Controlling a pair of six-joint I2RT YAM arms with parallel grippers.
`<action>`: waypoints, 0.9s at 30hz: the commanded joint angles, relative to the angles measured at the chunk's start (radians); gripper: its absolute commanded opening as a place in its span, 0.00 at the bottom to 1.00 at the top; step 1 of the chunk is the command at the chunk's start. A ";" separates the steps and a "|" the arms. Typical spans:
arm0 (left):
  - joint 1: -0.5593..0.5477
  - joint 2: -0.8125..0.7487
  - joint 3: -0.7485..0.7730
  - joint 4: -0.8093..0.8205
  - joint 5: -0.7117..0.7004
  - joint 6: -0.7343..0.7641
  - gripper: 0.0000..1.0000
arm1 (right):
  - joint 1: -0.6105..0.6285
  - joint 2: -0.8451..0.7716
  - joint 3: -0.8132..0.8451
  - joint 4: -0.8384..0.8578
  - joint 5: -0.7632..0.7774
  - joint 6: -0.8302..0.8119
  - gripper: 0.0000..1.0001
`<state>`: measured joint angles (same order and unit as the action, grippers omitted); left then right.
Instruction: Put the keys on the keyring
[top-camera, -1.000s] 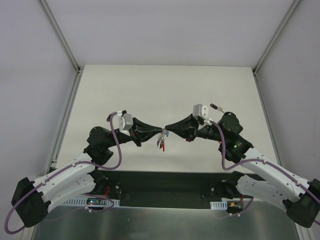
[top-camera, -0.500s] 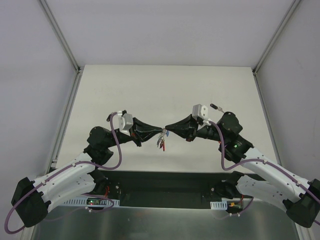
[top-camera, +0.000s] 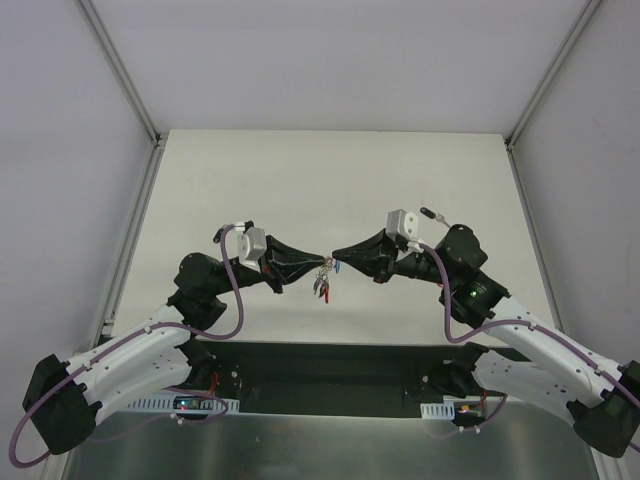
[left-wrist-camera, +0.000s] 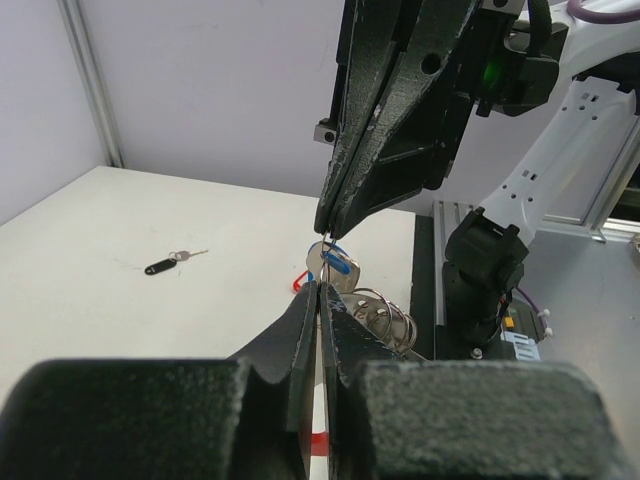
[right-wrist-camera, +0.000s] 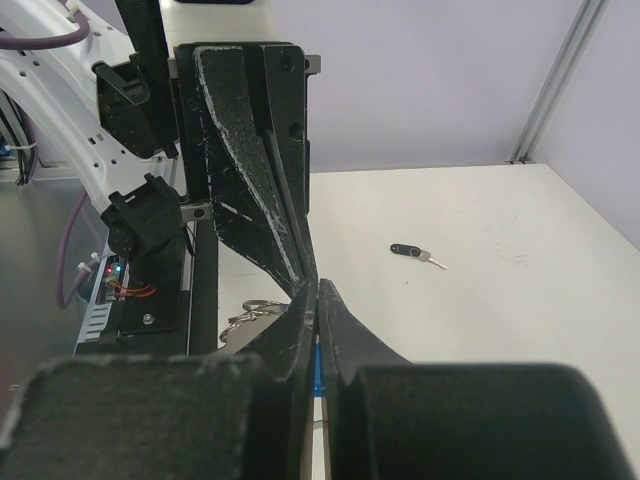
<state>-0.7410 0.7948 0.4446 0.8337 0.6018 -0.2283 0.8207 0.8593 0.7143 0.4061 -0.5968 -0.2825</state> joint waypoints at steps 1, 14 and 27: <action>-0.011 -0.006 0.036 0.077 0.032 -0.014 0.00 | 0.003 -0.022 0.051 0.030 0.005 -0.023 0.01; -0.011 -0.006 0.036 0.065 0.004 -0.014 0.00 | 0.006 -0.029 0.054 0.031 -0.018 -0.012 0.01; -0.011 0.000 0.045 0.061 0.007 -0.020 0.00 | 0.020 -0.008 0.062 0.040 -0.035 -0.007 0.01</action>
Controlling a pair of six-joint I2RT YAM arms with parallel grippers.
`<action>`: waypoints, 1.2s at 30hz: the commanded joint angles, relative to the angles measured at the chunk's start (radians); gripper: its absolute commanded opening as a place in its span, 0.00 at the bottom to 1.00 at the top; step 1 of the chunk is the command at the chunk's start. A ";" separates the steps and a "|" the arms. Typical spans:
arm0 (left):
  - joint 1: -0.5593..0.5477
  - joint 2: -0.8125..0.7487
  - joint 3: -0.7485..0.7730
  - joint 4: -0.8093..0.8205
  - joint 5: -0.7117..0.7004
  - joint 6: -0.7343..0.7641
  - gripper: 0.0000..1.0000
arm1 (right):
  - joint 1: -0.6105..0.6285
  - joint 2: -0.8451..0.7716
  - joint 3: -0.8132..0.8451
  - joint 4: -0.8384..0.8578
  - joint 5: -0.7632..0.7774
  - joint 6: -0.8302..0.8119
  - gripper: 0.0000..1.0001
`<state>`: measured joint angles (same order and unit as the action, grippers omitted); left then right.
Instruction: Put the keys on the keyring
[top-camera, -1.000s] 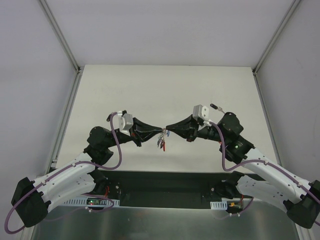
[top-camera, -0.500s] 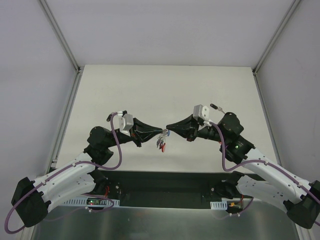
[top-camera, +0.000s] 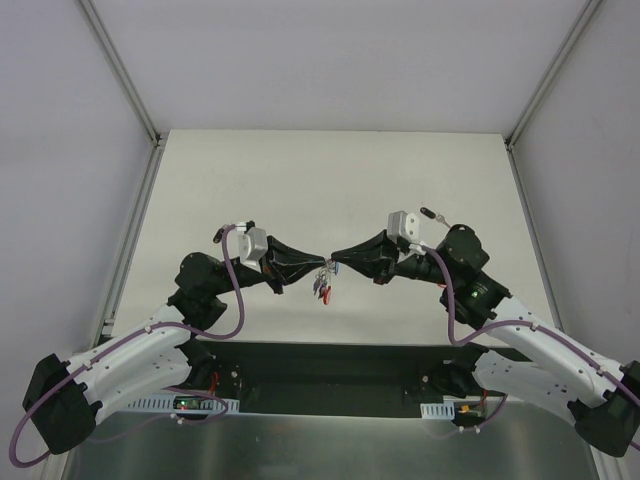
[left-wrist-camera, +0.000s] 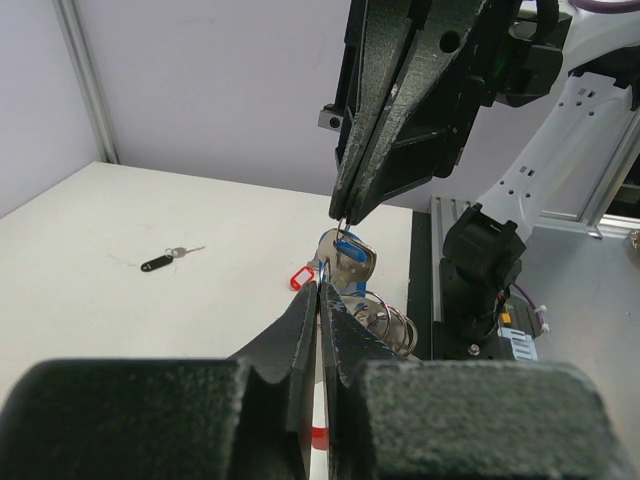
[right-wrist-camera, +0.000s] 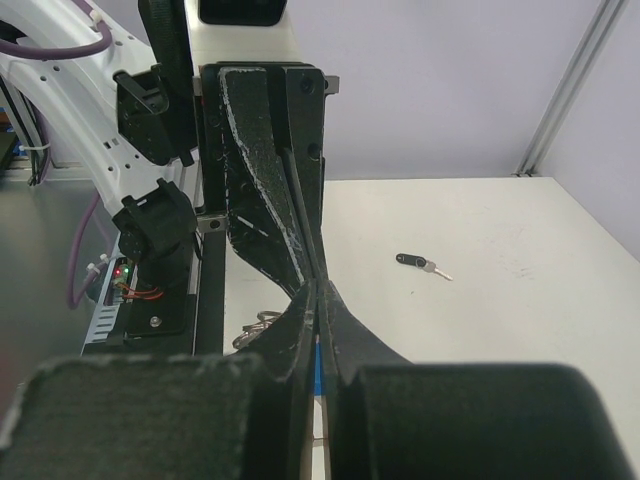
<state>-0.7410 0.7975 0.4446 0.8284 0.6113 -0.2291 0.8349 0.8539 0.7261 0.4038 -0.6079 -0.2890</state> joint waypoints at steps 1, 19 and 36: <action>-0.011 -0.003 0.045 0.066 -0.002 -0.019 0.00 | 0.006 0.000 0.049 0.043 -0.020 -0.004 0.01; -0.011 -0.009 0.049 0.067 0.007 -0.019 0.00 | 0.009 0.019 0.049 0.015 0.011 -0.030 0.01; -0.012 -0.007 0.046 0.075 0.025 -0.019 0.00 | 0.007 0.005 0.044 0.000 0.042 -0.048 0.01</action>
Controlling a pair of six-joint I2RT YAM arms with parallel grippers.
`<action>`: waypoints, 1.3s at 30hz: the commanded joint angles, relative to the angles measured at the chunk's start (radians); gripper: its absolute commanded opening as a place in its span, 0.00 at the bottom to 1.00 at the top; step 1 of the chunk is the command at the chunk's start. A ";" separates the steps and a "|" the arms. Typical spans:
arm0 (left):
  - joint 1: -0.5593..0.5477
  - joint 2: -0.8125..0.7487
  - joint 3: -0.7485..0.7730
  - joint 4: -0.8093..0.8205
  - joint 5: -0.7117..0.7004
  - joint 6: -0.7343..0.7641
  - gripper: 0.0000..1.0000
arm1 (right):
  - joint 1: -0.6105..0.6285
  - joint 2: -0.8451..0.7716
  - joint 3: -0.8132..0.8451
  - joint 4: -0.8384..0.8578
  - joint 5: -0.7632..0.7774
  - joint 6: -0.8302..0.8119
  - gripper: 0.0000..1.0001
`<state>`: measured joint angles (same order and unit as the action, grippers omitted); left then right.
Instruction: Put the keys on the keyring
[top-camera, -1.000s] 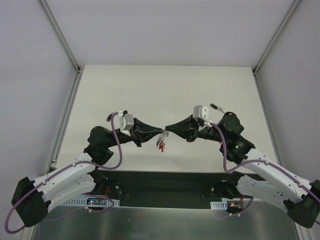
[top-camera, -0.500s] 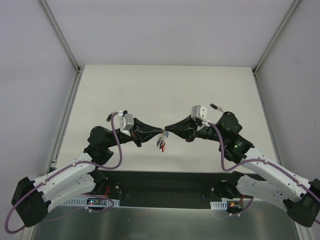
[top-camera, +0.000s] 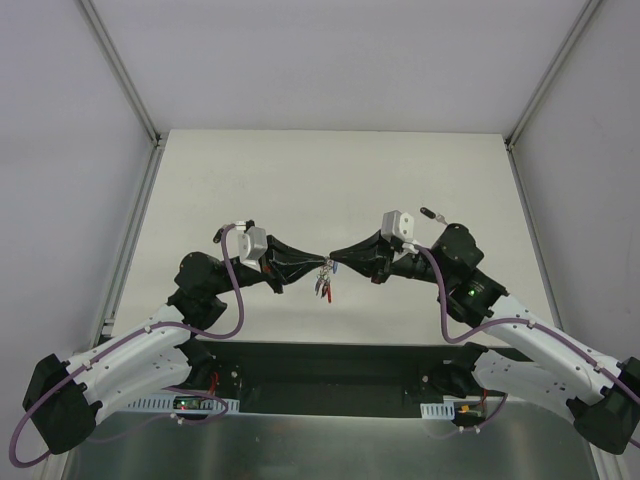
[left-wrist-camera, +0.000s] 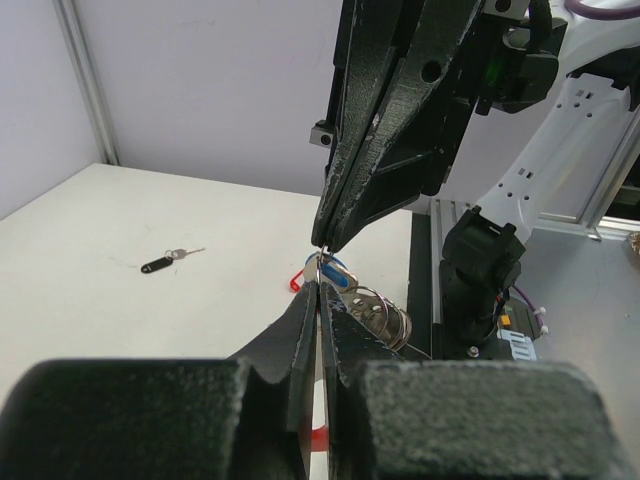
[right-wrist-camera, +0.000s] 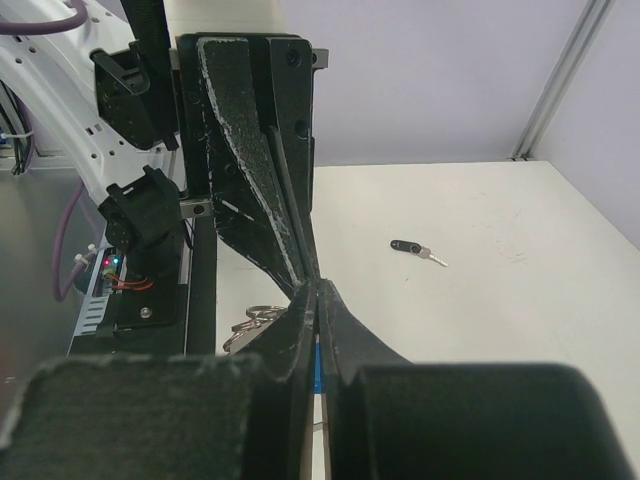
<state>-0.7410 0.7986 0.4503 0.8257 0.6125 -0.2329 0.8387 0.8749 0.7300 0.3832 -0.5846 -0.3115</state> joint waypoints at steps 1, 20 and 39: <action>-0.011 -0.010 0.039 0.079 0.024 -0.017 0.00 | 0.003 -0.016 0.040 0.017 0.022 -0.028 0.01; -0.011 -0.096 -0.021 0.063 -0.010 0.038 0.00 | -0.012 0.030 0.049 -0.015 0.071 0.014 0.01; -0.012 0.201 -0.004 -0.453 -0.270 0.222 0.00 | -0.013 0.033 -0.053 -0.498 0.342 0.054 0.01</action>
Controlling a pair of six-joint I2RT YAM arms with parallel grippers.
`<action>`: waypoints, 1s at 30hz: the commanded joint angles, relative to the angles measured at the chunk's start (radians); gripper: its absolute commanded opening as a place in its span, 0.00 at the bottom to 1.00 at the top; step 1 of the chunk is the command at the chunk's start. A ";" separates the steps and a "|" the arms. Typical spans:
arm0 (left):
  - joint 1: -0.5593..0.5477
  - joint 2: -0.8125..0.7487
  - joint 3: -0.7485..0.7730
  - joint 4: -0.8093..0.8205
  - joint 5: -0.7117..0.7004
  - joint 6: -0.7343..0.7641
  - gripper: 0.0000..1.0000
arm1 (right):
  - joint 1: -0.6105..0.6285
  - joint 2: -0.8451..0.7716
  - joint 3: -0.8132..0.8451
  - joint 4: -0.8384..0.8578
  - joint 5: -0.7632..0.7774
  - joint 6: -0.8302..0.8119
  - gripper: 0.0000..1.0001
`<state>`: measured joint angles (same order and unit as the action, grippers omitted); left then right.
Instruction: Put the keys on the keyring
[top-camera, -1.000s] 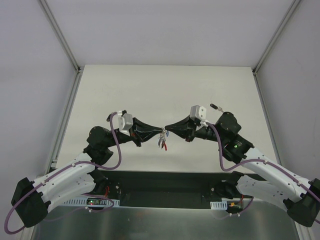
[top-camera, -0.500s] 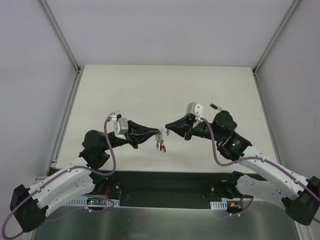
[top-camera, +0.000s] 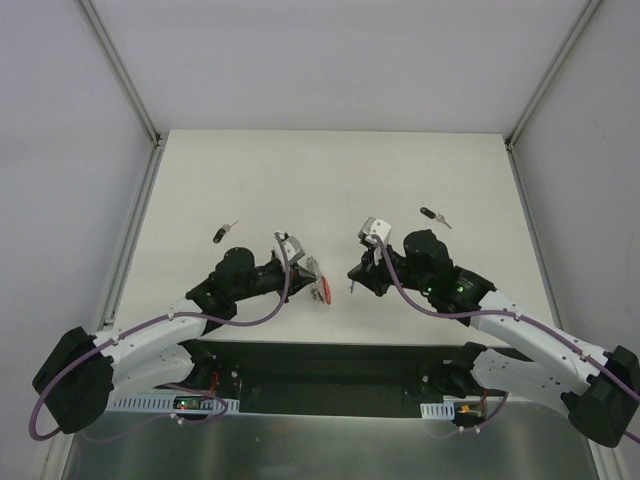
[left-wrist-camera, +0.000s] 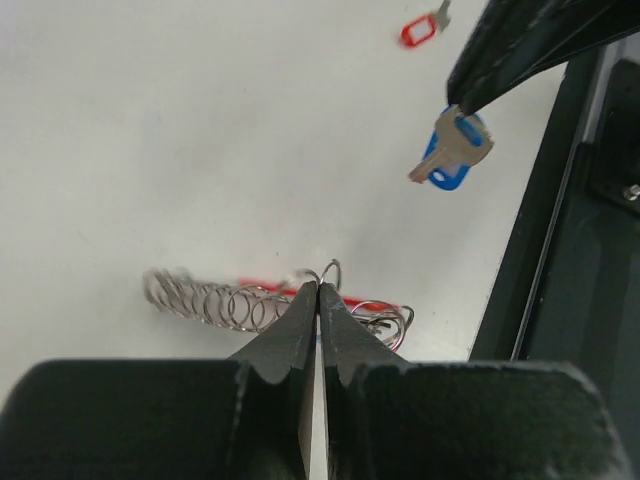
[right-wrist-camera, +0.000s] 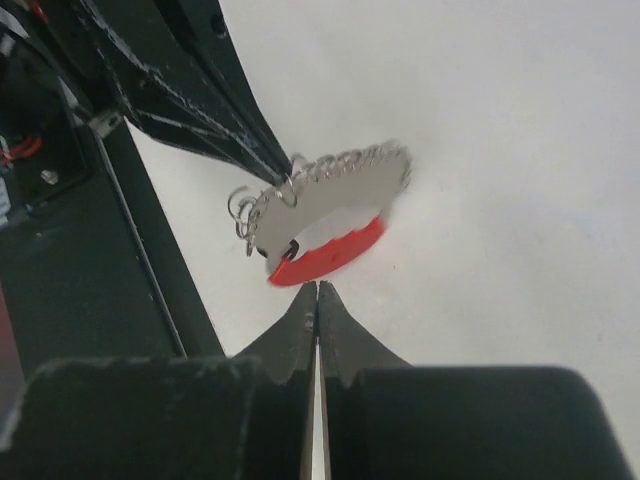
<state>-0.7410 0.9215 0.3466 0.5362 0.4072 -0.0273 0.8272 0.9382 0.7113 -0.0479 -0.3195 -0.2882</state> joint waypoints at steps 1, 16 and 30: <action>-0.012 0.100 0.115 -0.201 -0.100 -0.006 0.00 | -0.002 -0.029 -0.038 -0.070 0.088 0.027 0.01; -0.011 0.548 0.410 -0.335 -0.194 -0.031 0.00 | -0.039 0.022 -0.087 -0.004 0.123 -0.037 0.01; -0.014 0.597 0.350 -0.447 -0.220 -0.034 0.03 | -0.051 0.031 -0.111 0.039 0.108 -0.006 0.01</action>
<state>-0.7467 1.5093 0.7204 0.1360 0.1974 -0.0601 0.7811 0.9642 0.5915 -0.0551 -0.2039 -0.3042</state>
